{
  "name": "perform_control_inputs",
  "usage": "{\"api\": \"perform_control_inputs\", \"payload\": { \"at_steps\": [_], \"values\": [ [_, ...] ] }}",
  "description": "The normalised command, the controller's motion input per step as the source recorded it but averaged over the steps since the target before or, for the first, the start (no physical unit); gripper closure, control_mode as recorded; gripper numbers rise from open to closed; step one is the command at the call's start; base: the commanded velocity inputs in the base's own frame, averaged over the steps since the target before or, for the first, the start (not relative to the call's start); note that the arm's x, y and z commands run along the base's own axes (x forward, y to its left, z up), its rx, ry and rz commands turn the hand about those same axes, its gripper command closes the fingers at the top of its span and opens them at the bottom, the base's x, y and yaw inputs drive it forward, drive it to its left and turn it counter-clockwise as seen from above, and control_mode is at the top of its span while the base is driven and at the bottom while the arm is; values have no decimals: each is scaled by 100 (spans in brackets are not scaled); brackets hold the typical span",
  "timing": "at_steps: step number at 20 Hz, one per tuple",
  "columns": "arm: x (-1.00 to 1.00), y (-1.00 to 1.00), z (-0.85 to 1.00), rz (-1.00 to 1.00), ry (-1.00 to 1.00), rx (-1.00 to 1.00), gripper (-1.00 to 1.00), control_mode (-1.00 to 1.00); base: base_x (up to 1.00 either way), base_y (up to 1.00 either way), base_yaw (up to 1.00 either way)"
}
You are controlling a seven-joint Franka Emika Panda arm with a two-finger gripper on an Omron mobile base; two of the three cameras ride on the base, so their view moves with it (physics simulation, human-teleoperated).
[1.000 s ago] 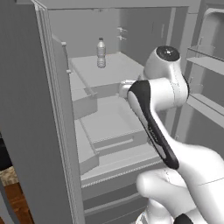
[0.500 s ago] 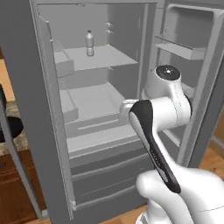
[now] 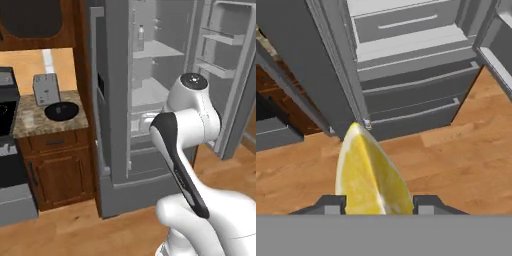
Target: Grab a lemon wedge from the fridge and one ice cube from the ice bowl, and put them in the glass of lemonade.
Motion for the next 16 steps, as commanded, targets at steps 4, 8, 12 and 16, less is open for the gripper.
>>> {"api": "perform_control_inputs", "payload": {
  "at_steps": [4,8,12,16],
  "values": [
    [0,0,0,0,0,0,100,100,-65,100,24],
    [0,0,0,0,0,0,100,100,28,100,12],
    [0,0,0,0,0,0,100,100,100,100,0],
    [0,0,0,0,0,0,100,100,100,100,-2]
  ]
}}
